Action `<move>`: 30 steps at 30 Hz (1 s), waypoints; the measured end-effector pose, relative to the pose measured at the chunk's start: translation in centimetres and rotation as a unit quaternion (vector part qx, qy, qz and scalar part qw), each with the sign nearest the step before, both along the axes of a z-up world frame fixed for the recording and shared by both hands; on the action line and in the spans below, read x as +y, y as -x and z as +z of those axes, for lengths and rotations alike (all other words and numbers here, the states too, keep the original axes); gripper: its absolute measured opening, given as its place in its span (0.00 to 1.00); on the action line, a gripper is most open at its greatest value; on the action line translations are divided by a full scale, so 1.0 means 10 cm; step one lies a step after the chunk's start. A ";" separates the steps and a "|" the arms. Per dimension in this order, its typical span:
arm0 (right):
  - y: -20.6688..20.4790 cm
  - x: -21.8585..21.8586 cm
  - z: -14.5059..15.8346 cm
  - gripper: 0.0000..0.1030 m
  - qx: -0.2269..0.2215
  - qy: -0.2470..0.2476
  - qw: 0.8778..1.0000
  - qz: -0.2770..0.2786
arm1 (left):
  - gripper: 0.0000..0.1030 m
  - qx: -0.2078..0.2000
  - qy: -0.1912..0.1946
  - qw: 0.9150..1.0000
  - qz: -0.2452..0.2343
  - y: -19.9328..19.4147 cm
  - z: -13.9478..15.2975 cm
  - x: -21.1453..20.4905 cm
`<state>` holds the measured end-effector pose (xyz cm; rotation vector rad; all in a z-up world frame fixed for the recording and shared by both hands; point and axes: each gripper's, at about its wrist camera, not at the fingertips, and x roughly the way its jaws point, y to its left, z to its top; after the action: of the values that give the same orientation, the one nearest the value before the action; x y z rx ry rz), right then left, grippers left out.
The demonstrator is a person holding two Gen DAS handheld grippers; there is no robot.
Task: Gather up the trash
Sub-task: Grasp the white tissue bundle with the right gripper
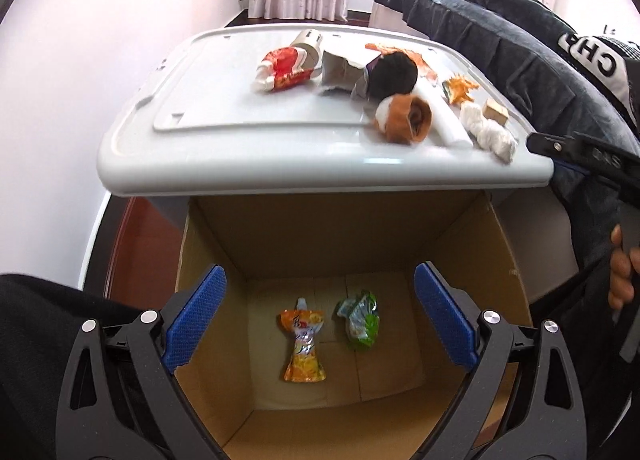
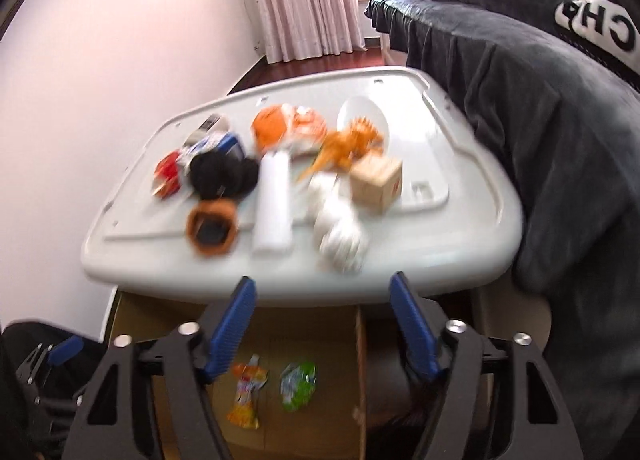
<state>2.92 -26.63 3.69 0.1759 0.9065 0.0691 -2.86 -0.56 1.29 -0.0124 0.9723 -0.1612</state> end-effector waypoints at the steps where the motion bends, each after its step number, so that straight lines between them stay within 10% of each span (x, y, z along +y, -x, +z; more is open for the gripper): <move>1: -0.08 -0.02 -0.01 0.56 0.004 -0.002 1.000 -0.002 | 0.90 0.003 0.002 1.000 0.007 -0.03 0.00 -0.02; 13: -0.68 0.00 -0.41 0.54 0.056 -0.004 0.998 -0.009 | 0.90 -0.018 0.009 1.000 -0.022 0.03 -0.10 -0.15; 21: -0.71 0.14 -0.53 0.31 0.049 0.061 0.997 -0.010 | 0.90 -0.037 -0.016 0.998 -0.042 0.07 -0.11 -0.24; 30: -0.39 -0.20 -0.17 0.30 -0.015 -0.039 0.998 -0.042 | 0.90 -0.036 -0.003 0.999 -0.026 -0.20 0.07 -0.36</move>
<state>6.85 -28.65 1.97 0.2847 0.8663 0.0290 -0.82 -4.15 2.03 0.0241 0.9021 -0.2047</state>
